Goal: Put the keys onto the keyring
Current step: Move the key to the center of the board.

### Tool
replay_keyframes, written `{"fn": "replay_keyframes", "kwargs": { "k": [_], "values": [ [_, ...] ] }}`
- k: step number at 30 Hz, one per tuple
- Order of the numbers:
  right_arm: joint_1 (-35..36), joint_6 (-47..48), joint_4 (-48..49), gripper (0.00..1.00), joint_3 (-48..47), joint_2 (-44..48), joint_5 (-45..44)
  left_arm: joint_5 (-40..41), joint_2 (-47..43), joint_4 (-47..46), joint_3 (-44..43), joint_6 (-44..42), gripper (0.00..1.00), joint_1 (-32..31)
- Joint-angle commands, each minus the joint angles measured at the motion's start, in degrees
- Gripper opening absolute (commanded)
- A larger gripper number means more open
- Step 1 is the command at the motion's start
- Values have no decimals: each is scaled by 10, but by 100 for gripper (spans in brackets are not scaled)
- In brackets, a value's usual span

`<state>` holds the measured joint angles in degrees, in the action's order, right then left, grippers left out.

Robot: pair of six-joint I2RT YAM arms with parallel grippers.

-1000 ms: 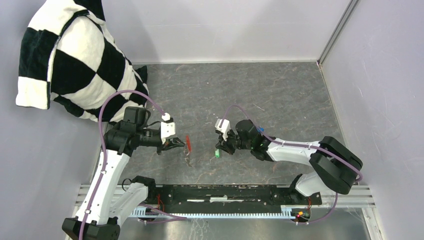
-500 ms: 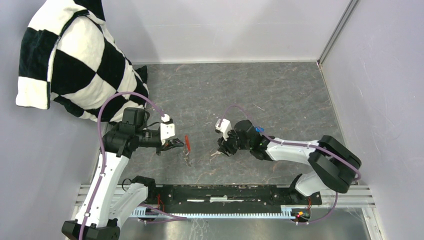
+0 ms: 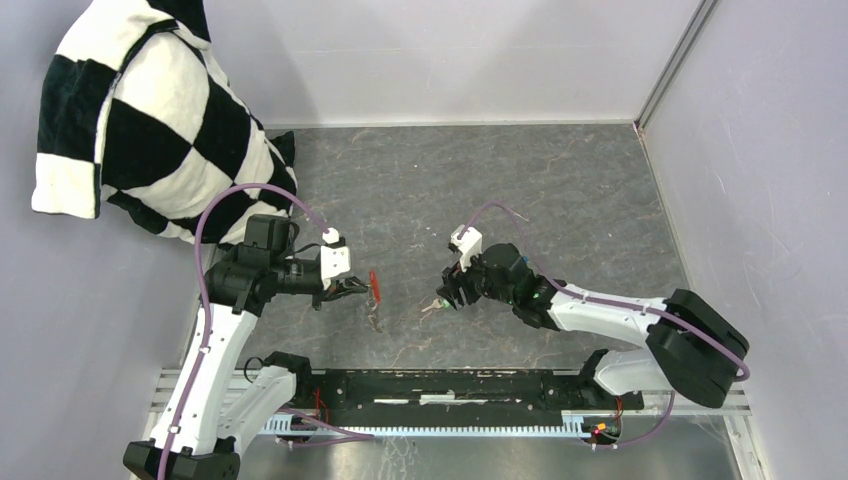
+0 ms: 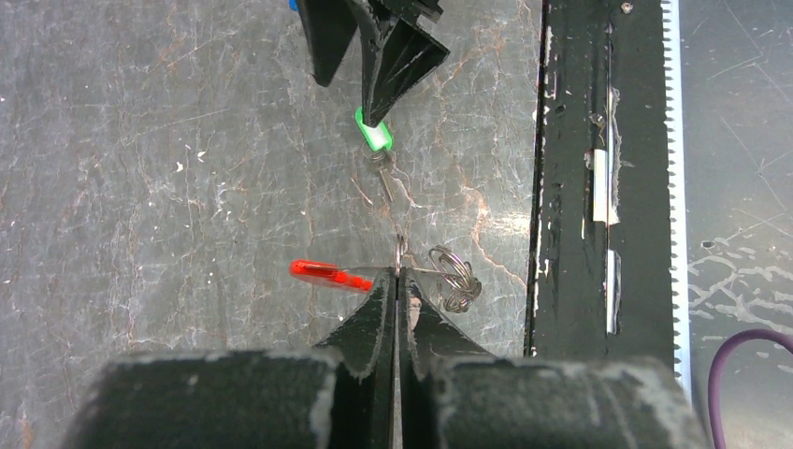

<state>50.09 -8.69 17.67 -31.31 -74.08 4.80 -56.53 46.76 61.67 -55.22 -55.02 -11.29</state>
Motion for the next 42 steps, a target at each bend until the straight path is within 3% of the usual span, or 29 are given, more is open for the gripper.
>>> {"fn": "replay_keyframes", "kwargs": {
  "k": [1, 8, 21, 31, 42],
  "values": [
    [5, -68, 11, 61, -10, -19, -24, -12, -2, -3, -12, 14, 3, 0],
    [18, -150, 43, 58, -8, -82, -24, -5, -2, -3, -13, 21, 3, 0],
    [13, -201, 37, 59, 24, -88, -87, 1, -7, -3, -12, 27, 3, 0],
    [-57, -227, 86, 58, 61, -91, -12, 4, -5, -3, -10, 23, 3, 0],
    [-64, -261, 118, 53, 80, -86, 57, 8, -1, -3, -12, 21, 3, 0]
  ]
}}
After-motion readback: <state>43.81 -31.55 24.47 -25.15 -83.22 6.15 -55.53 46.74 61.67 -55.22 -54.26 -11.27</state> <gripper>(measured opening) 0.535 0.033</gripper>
